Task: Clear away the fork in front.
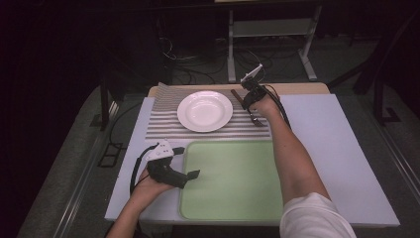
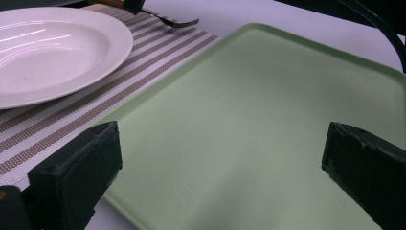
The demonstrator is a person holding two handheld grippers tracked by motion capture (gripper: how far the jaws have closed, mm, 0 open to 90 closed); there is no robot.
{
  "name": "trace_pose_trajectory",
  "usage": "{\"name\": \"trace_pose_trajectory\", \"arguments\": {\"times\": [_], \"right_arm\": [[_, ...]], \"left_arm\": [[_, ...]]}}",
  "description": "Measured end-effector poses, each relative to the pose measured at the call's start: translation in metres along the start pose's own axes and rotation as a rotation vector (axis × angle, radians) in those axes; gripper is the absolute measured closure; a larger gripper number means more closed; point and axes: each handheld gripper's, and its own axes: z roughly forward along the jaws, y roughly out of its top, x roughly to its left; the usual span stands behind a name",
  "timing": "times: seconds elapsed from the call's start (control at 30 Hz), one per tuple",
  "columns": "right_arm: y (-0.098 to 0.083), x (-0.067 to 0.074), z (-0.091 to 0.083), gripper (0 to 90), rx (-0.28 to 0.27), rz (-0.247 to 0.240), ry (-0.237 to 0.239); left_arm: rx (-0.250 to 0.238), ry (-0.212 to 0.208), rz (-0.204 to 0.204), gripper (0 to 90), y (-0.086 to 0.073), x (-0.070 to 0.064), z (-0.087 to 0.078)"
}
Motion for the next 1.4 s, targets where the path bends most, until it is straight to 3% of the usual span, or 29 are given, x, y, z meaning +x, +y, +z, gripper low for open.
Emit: {"name": "trace_pose_trajectory", "arguments": {"times": [0.37,0.6,0.8,1.4], "right_arm": [[-0.033,-0.015,-0.042,77.6,-0.103,0.006,0.081],[-0.058,-0.011,-0.072,77.6,-0.179,-0.019,0.125],[-0.077,-0.008,-0.094,77.6,-0.228,-0.046,0.149],[-0.143,0.003,-0.12,77.5,-0.359,-0.112,0.24]], "left_arm": [[-0.005,0.008,-0.001,0.0,0.0,0.0,0.0],[0.002,0.014,0.014,0.0,0.001,-0.003,0.001],[-0.014,0.032,-0.001,0.0,0.001,0.0,-0.002],[0.026,0.035,0.01,0.0,-0.001,0.0,0.007]]}}
